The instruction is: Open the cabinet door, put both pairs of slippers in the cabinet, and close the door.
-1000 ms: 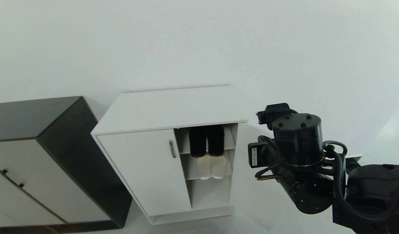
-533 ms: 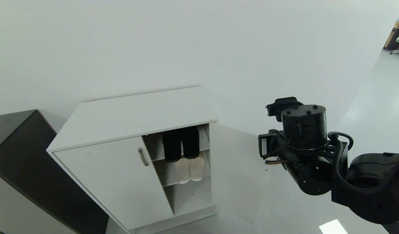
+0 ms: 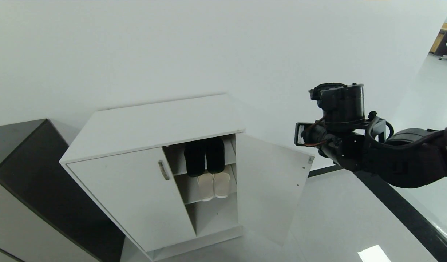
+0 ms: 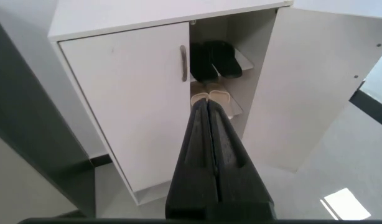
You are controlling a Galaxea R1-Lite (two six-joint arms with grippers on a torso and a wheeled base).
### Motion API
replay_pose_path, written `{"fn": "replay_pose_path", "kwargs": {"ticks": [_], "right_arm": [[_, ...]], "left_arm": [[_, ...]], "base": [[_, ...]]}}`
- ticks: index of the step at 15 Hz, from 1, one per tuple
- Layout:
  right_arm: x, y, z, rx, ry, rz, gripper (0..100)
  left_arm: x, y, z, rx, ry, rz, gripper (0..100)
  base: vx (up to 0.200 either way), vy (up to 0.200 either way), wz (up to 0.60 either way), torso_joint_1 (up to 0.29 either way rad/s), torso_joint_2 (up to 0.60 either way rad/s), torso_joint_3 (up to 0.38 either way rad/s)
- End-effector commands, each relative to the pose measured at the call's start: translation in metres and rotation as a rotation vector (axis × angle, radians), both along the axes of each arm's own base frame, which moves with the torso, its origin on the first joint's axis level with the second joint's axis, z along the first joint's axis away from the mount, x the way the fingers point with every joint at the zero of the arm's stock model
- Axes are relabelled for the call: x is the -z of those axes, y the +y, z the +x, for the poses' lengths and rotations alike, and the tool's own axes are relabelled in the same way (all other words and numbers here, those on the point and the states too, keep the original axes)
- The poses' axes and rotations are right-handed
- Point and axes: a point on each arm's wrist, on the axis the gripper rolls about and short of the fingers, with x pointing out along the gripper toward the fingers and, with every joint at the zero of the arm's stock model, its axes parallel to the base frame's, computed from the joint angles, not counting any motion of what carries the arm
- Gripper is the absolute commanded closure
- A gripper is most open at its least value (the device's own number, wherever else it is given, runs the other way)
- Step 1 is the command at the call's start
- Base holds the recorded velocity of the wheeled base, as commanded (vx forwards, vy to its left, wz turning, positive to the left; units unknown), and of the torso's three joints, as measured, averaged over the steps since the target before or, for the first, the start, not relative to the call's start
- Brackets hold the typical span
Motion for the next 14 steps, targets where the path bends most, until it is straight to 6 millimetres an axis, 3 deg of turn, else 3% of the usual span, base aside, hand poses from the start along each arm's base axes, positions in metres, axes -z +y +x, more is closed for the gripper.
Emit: {"fn": "replay_pose_path", "kwargs": {"ticks": [1, 7, 14], "right_arm": [[0.001, 0.0, 0.017, 0.004, 0.003, 0.019, 100], [0.017, -0.012, 0.063, 0.014, -0.017, 0.056, 100], [0.061, -0.016, 0.099, 0.048, 0.026, 0.037, 100]], "left_arm": [[0.0, 0.0, 0.0, 0.0, -0.001, 0.0, 100], [0.0, 0.0, 0.0, 0.0, -0.001, 0.0, 100], [0.0, 0.0, 0.0, 0.0, 0.001, 0.0, 100]], "base": [[-0.2, 0.0, 0.0, -0.007, 0.0, -0.002], [-0.033, 0.0, 0.0, -0.001, 0.0, 0.0], [0.0, 0.0, 0.0, 0.0, 0.0, 0.0]]}}
